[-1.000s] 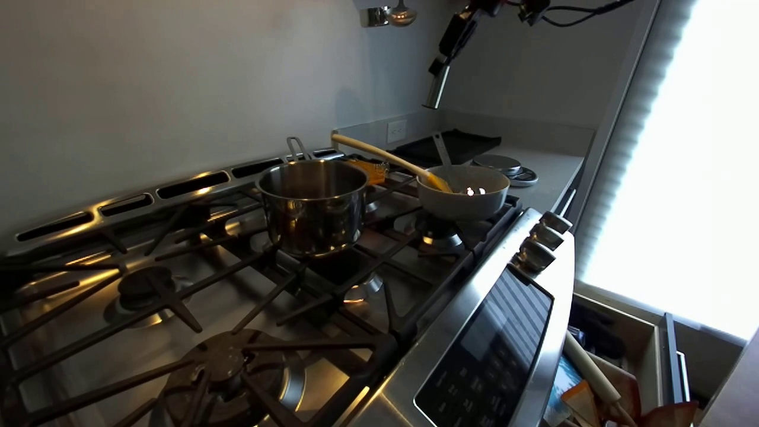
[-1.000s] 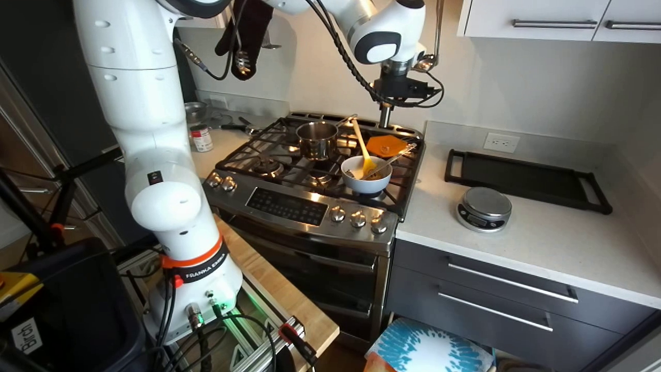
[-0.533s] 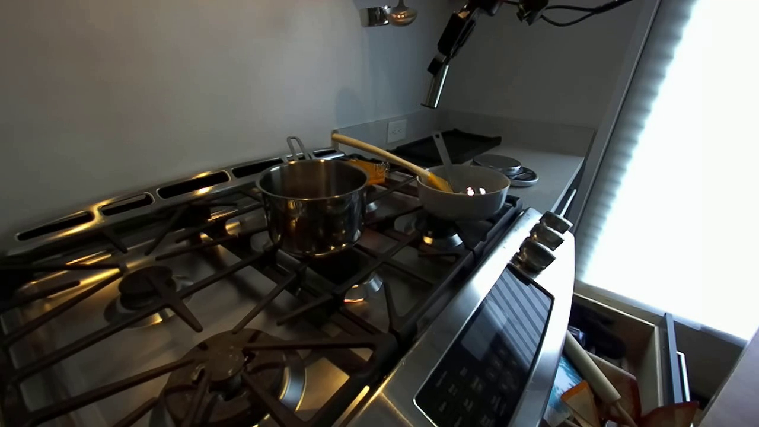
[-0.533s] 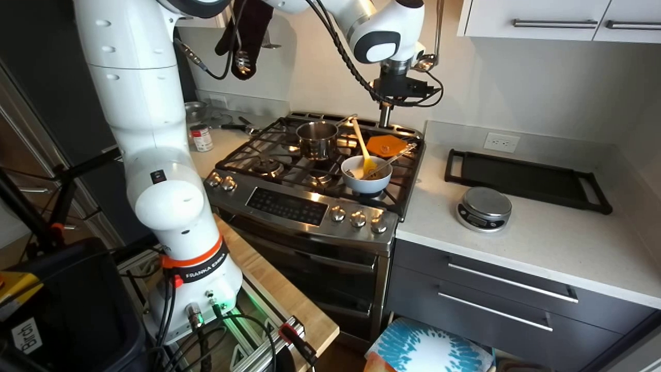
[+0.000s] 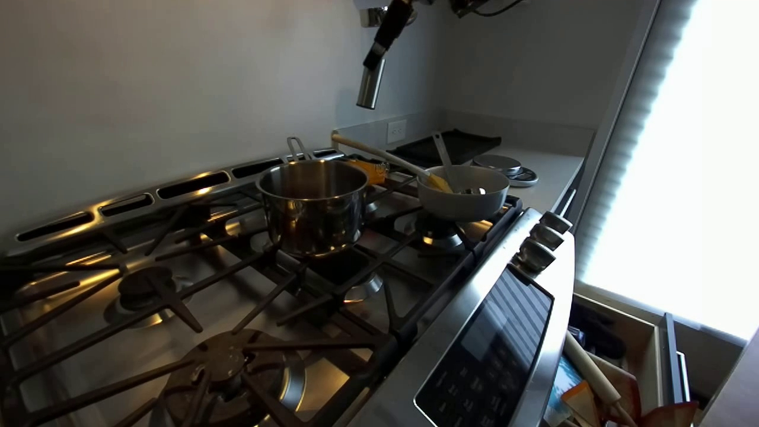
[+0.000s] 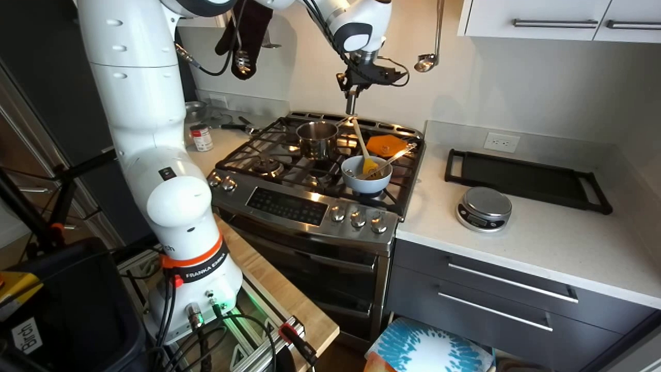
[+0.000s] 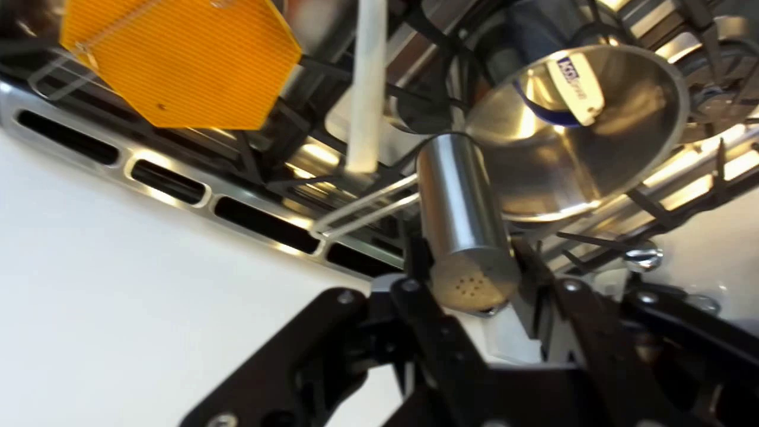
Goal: Pick up the small silver object on the right and put it in the pot on the stove
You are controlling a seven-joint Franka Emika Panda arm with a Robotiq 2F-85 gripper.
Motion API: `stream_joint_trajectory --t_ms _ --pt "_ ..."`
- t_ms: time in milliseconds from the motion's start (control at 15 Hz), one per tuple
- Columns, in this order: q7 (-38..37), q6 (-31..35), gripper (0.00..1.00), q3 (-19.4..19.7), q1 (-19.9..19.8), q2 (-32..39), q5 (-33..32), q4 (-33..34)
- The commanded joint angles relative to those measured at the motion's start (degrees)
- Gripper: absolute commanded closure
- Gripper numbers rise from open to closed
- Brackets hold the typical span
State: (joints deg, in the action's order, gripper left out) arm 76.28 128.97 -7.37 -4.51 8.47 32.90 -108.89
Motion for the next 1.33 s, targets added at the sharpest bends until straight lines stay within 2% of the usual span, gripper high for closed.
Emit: stream_joint_trajectory --t_ms 0,133,200,400,467,867,1133,1267 --pt "6.6 -8.1 0.88 -0.7 1.7 2.1 2.7 3.2" --pt "9.6 -12.9 0.88 -0.8 2.2 3.0 2.7 4.5" --pt "5.6 -9.1 0.63 -0.2 3.0 1.3 1.4 2.4" --pt "7.6 -11.5 0.63 -0.3 3.1 2.3 1.5 3.6" --pt "6.9 -12.9 0.88 -0.6 3.8 2.8 -0.8 4.1" --pt "-5.8 -13.3 0.88 -2.4 10.3 4.2 -15.0 3.9" --pt "-12.7 -3.7 0.88 -2.7 13.2 7.1 -23.8 2.9" --pt "-15.2 1.3 0.88 -3.1 13.4 9.0 -25.5 2.6"
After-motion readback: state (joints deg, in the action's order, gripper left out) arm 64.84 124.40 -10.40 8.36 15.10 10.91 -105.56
